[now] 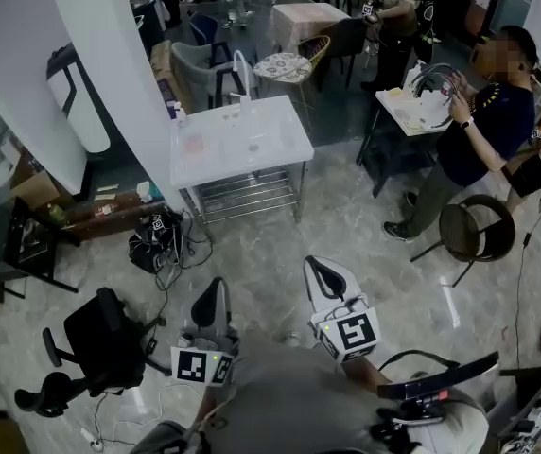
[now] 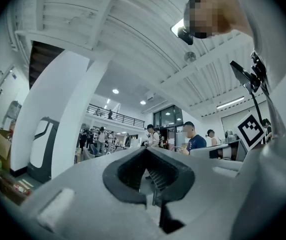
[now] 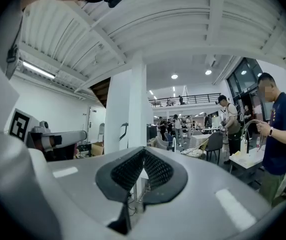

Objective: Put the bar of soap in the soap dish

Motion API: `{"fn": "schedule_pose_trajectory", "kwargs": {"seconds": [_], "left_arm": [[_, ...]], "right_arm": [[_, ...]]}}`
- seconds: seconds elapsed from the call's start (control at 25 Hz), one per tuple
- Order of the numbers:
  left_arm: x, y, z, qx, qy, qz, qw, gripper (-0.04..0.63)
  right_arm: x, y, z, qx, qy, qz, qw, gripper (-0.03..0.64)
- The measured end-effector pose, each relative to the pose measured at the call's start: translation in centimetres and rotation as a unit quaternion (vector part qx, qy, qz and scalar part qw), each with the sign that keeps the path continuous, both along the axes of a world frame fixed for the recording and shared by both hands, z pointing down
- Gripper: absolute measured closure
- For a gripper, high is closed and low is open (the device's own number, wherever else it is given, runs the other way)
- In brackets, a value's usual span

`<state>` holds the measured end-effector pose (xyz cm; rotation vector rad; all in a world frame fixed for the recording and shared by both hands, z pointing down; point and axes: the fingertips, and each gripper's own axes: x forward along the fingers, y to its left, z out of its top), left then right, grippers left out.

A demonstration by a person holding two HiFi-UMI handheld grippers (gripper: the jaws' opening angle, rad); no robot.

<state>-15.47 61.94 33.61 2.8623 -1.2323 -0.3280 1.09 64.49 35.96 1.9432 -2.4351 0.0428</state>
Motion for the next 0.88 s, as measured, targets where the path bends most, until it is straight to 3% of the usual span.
{"fn": "schedule_pose_trajectory", "kwargs": {"seconds": [0.4,0.88], "left_arm": [[1.7,-0.1,-0.2,0.012,-0.030,-0.024,0.9992,0.595],[3.4,-4.4,0.2,0.021,-0.030,-0.028,0.9989,0.595]], "right_arm": [[1.8,-1.4,1.2,-0.003,-0.041,-0.043,0.998,0.614],[3.4,-5.1,1.9,-0.005,-0.040,-0.045,0.998,0.614]]}}
